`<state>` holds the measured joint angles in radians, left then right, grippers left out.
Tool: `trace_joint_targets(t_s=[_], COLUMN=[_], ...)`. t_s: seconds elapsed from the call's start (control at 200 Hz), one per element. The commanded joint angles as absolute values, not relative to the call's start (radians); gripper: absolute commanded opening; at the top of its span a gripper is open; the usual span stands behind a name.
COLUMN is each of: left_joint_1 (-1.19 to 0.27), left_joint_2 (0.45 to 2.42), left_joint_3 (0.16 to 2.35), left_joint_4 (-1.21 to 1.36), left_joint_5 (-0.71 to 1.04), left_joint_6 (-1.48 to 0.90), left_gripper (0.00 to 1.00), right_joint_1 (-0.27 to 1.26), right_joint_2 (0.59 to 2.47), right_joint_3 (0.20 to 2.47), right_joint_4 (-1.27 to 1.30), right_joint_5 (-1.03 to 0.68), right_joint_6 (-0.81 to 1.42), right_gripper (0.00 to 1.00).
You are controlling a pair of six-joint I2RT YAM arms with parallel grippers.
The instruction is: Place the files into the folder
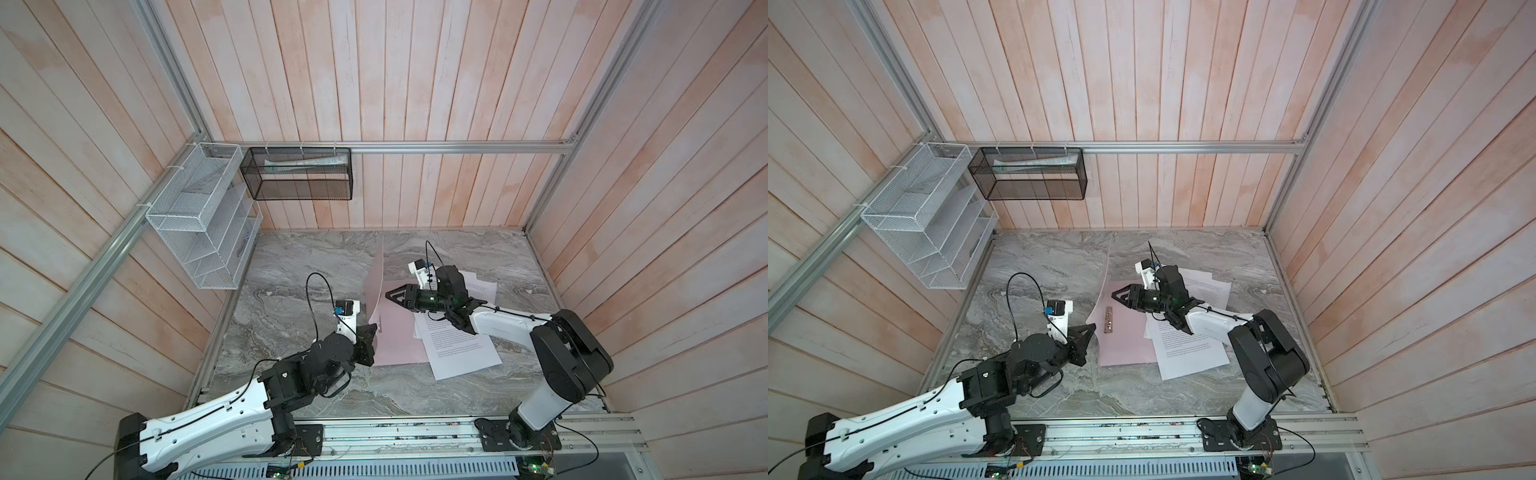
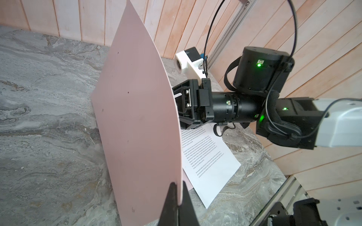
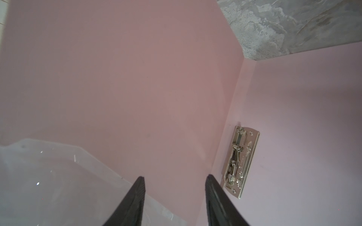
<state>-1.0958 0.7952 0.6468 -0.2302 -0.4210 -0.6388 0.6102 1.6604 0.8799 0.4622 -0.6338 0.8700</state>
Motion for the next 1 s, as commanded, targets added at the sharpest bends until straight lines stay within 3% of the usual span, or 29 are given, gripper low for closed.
trace_joint_targets(t_s=[0.0, 0.1, 0.14, 0.405, 0.745, 0.995], left_joint_1=[-1.094, -1.094, -1.094, -1.094, -1.084, -0.874], left_joint_2=[0.764, 0.736, 0.722, 0.622, 0.811, 0.866], left_joint_3=[0.663, 0.681, 0.694, 0.783, 0.942, 0.865], left_joint_4=[-0.247, -0.308, -0.341, -0.425, -0.354, -0.223], left_joint_5=[-0.427, -0.446, -0.457, -0.425, -0.363, -0.220], left_joint_6=[-0.654, -0.664, -0.668, -0.666, -0.522, -0.498], left_gripper=[0.42, 0.93, 1.00, 1.00, 1.00, 1.00], right_joint_1=[0.645, 0.678, 0.692, 0.762, 0.781, 0.809], right_joint_2=[1.653, 1.661, 1.663, 1.724, 1.893, 2.060], right_joint_3=[0.942, 0.977, 0.994, 1.144, 1.371, 1.537], right_joint_4=[0.440, 0.419, 0.401, 0.284, 0.183, 0.049], right_joint_5=[-0.615, -0.583, -0.562, -0.451, -0.461, -0.549], right_joint_6=[0.833, 0.820, 0.810, 0.744, 0.684, 0.608], right_gripper=[0.48, 0.48, 0.48, 0.48, 0.48, 0.48])
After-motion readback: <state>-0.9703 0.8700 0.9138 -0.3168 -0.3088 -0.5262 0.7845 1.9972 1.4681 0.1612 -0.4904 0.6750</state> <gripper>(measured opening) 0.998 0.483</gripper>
